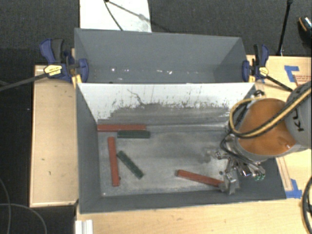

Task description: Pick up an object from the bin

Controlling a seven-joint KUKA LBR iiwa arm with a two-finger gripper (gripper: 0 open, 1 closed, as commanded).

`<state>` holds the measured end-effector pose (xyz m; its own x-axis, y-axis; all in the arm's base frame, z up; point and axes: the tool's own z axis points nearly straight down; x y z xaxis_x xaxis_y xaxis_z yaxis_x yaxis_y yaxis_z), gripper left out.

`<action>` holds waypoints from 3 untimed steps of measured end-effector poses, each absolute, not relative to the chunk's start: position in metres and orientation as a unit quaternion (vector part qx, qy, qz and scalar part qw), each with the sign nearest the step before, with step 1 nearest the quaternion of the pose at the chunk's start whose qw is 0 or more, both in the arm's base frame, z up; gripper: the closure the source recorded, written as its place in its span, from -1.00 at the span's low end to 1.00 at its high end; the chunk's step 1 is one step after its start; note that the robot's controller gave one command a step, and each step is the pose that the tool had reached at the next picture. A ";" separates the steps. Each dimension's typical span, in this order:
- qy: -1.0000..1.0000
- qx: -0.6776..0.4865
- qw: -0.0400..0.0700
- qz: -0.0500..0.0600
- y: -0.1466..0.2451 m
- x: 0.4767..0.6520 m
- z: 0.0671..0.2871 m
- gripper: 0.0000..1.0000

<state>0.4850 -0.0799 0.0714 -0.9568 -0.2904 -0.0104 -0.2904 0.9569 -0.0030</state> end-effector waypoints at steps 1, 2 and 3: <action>1.000 -0.014 0.004 0.001 -0.038 0.482 0.072 -1.00; 1.000 -0.017 0.001 0.000 -0.039 0.480 0.071 1.00; 0.995 -0.099 0.006 -0.001 -0.043 0.493 0.235 1.00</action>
Offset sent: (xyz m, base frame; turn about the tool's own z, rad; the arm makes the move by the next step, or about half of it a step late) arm -0.0059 0.0406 -0.0009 0.2687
